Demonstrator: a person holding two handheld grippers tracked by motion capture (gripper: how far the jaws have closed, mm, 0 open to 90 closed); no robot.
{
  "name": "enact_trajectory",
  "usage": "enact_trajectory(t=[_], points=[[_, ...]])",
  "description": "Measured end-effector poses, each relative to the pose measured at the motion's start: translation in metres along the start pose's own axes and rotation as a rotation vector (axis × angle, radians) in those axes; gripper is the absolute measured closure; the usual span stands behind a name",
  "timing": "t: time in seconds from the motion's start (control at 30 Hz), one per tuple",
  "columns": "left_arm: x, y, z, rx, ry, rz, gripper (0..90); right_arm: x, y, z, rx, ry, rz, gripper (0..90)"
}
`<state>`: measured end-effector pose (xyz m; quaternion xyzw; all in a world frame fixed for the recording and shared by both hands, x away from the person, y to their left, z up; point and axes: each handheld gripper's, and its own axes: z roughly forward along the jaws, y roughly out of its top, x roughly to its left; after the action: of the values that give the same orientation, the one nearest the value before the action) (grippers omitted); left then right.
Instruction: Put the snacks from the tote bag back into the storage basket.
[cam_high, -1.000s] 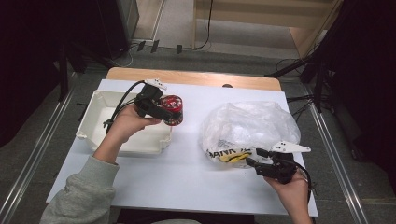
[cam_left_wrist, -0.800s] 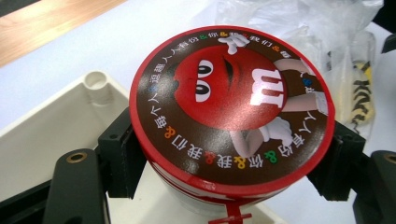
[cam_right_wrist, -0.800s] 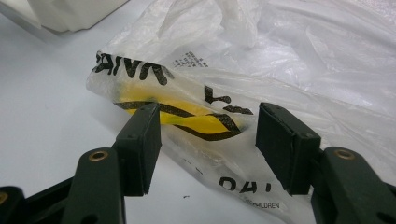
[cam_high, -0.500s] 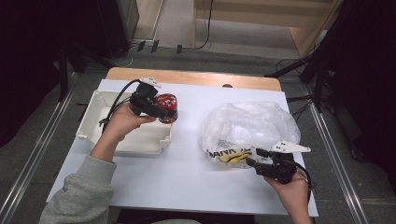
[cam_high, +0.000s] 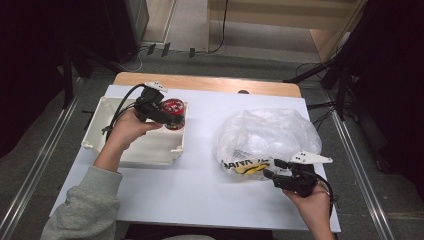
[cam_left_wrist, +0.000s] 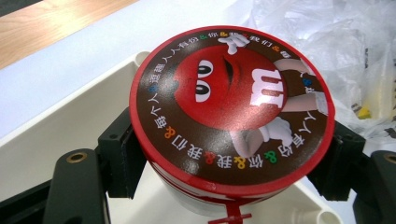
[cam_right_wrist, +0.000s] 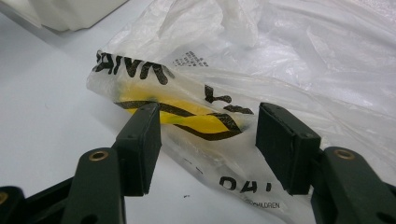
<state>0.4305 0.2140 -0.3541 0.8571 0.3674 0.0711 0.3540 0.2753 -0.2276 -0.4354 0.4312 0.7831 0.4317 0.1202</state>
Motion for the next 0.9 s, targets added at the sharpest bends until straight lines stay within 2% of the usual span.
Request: enact_trajectory(t=[0.4,0.9], points=[[0.014,-0.005,0.000,0.009,0.031,-0.023,26.1,0.000,0.000,0.000,-0.001,0.001,0.000,41.9],[0.029,-0.014,0.009,0.011,0.076,-0.076,26.1,0.000,0.000,0.000,0.000,0.001,-0.002,41.9]])
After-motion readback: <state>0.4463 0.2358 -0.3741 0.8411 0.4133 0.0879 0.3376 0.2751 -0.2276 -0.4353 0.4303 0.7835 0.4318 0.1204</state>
